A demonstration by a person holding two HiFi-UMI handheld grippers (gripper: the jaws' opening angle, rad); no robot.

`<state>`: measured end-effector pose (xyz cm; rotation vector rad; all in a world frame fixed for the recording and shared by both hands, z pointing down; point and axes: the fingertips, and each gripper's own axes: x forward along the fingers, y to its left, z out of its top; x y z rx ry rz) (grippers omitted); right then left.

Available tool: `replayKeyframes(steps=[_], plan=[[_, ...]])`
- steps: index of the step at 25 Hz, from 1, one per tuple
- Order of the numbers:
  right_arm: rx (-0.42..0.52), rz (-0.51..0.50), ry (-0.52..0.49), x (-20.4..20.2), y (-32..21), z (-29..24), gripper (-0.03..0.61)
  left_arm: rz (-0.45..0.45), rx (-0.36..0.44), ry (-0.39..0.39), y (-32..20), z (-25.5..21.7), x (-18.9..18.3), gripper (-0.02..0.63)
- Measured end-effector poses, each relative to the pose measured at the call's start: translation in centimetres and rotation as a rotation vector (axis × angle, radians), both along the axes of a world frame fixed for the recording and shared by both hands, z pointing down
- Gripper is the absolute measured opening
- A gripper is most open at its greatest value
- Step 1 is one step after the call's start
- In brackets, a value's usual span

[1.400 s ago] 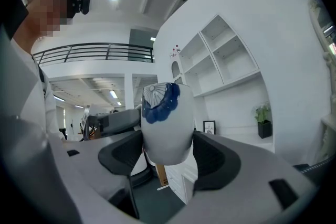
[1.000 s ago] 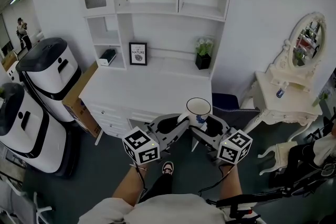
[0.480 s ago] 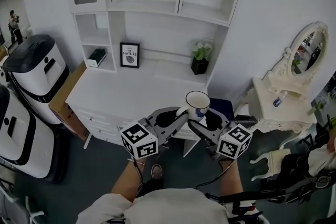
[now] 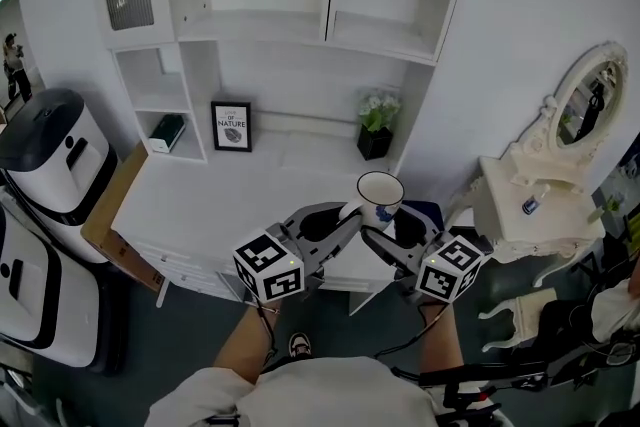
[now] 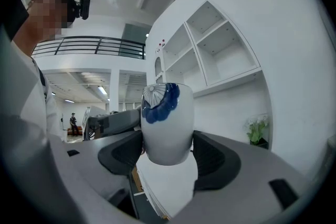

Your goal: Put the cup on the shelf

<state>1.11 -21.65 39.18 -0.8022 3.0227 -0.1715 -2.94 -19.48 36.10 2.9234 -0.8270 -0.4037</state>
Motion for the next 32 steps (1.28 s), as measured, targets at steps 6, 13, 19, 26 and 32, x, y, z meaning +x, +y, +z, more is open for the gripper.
replayKeyframes(steps=[6,13,19,26,32], plan=[[-0.019,0.017,-0.014,-0.9,-5.1,0.3,0.311,0.013,-0.013,-0.006,-5.2,0.4,-0.9,0.063],[-0.041,0.044,-0.021,-1.5,-9.8,1.6,0.311,0.044,-0.042,-0.009,-10.1,1.4,-1.5,0.063],[-0.07,0.081,-0.031,-0.9,-12.5,2.7,0.311,0.08,-0.065,-0.024,-13.0,2.5,-0.9,0.063],[-0.106,0.09,-0.044,-0.6,-14.7,3.7,0.311,0.085,-0.093,-0.04,-15.3,3.3,-0.6,0.063],[-0.1,0.039,-0.036,-0.5,-16.9,3.3,0.311,0.033,-0.086,-0.034,-17.3,2.8,-0.4,0.063]])
